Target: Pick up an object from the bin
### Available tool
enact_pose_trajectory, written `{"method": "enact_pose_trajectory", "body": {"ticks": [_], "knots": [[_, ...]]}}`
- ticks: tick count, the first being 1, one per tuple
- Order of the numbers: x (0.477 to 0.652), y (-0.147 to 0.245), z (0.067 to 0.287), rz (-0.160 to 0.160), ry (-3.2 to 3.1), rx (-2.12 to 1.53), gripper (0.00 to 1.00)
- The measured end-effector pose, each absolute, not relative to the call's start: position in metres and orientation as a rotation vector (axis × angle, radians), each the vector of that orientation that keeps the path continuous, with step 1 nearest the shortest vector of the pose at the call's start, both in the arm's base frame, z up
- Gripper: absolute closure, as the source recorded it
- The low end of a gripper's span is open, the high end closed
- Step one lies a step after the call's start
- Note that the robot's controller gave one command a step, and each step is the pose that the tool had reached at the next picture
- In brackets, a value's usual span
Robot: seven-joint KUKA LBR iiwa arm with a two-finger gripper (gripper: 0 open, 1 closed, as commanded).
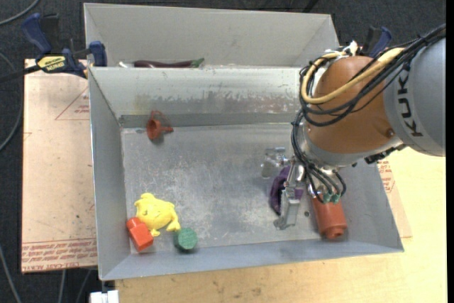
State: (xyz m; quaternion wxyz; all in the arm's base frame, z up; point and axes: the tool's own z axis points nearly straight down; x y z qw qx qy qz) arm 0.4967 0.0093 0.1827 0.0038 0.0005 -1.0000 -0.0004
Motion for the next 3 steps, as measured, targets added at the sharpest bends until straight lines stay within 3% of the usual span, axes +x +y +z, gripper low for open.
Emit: {"method": "enact_pose_trajectory", "body": {"ticks": [1, 2, 3], "knots": [[0.498, 0.009, 0.187, -0.001, -3.142, 0.001, 0.0], [0.511, -0.007, 0.155, -0.003, -3.145, 0.106, 0.0], [0.543, -0.037, 0.157, -0.005, -3.12, 0.273, 0.0]]}}
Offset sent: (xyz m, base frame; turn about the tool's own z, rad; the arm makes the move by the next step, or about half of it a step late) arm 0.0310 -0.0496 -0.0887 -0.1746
